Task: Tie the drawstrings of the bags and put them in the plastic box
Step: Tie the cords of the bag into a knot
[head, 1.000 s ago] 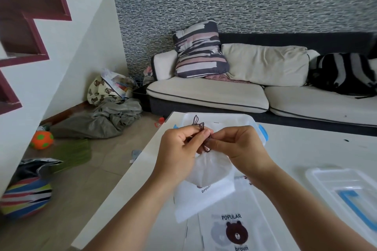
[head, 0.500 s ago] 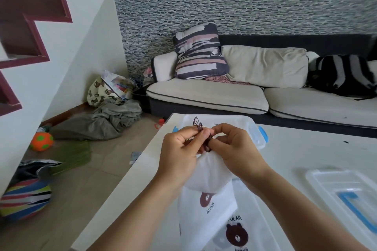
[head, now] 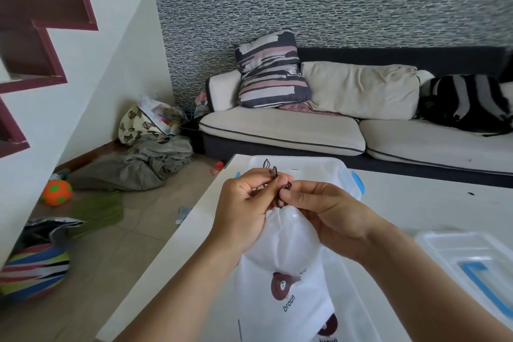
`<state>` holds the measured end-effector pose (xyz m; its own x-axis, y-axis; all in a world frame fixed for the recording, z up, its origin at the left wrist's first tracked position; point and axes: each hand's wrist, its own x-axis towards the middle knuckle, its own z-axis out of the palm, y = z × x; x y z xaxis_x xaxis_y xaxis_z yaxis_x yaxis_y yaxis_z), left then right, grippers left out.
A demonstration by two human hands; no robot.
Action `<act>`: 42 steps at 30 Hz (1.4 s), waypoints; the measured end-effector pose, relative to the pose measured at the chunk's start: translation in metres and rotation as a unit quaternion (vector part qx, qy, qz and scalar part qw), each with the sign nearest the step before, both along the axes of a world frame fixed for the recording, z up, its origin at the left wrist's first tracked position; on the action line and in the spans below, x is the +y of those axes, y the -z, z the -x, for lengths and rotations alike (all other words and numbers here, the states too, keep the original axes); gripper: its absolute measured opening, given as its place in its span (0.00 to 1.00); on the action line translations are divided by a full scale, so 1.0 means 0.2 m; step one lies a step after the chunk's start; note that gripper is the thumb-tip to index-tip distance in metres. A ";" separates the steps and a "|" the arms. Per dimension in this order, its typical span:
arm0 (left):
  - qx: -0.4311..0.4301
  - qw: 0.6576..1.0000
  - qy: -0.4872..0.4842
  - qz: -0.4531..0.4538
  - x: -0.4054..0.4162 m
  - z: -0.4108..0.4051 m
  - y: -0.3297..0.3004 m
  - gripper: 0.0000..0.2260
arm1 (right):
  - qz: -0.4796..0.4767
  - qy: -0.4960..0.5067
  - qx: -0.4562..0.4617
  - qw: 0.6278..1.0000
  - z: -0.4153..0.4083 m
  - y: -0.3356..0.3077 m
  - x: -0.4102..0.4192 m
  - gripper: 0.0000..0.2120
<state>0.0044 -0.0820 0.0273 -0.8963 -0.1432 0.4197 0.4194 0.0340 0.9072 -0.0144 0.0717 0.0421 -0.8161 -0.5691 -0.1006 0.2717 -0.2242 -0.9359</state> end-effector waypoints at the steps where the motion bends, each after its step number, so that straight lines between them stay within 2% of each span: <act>1: 0.003 1.000 0.000 0.003 0.00 0.00 0.00 0.07 | -0.005 0.003 0.007 1.000 0.00 0.00 0.00 0.07; 7: -0.033 0.998 0.034 -0.038 -0.01 -0.01 0.00 0.06 | -0.028 0.051 0.074 0.996 0.01 -0.02 0.01 0.10; 9: -0.038 0.997 0.043 -0.044 0.00 -0.01 0.01 0.08 | -0.083 0.087 0.121 0.985 0.01 -0.02 0.00 0.06; 11: -0.034 0.997 0.050 -0.050 0.01 0.00 0.01 0.10 | -0.174 0.133 0.182 0.959 0.01 -0.01 -0.01 0.02; 13: -0.029 0.998 0.036 -0.050 0.02 0.01 0.01 0.10 | -0.212 0.165 0.211 0.940 0.00 -0.01 -0.03 0.05; 16: -0.014 0.999 0.015 -0.034 0.02 0.01 0.01 0.09 | -0.134 0.132 0.172 0.967 -0.01 -0.01 -0.04 0.07; 20: 0.000 1.000 0.017 -0.007 0.01 0.00 0.00 0.09 | -0.058 0.055 0.096 0.992 0.00 -0.03 0.00 0.04; 21: -0.006 1.000 0.019 -0.008 0.01 0.00 0.00 0.08 | -0.042 0.041 0.076 0.995 0.00 -0.03 0.02 0.07; 24: -0.047 0.995 0.055 -0.062 0.02 -0.02 -0.01 0.05 | -0.043 0.008 0.051 0.998 0.00 -0.03 0.05 0.14; 26: -0.067 0.992 0.074 -0.082 0.02 -0.03 -0.02 0.06 | -0.047 -0.010 0.047 0.998 0.00 -0.03 0.06 0.12; 32: -0.069 0.993 0.057 -0.083 0.01 -0.02 -0.02 0.07 | -0.016 0.020 0.068 0.997 0.03 -0.03 0.09 0.06; 36: -0.064 0.995 0.023 -0.070 0.01 -0.02 -0.01 0.07 | 0.009 0.058 0.076 0.995 0.02 -0.01 0.05 0.10; 39: -0.056 0.997 0.008 -0.053 0.01 -0.02 -0.01 0.06 | 0.030 0.081 0.051 0.995 0.01 -0.01 0.02 0.18; 42: -0.040 0.999 -0.007 -0.022 0.01 -0.02 -0.01 0.07 | 0.034 0.105 0.037 0.993 0.00 -0.02 0.00 0.13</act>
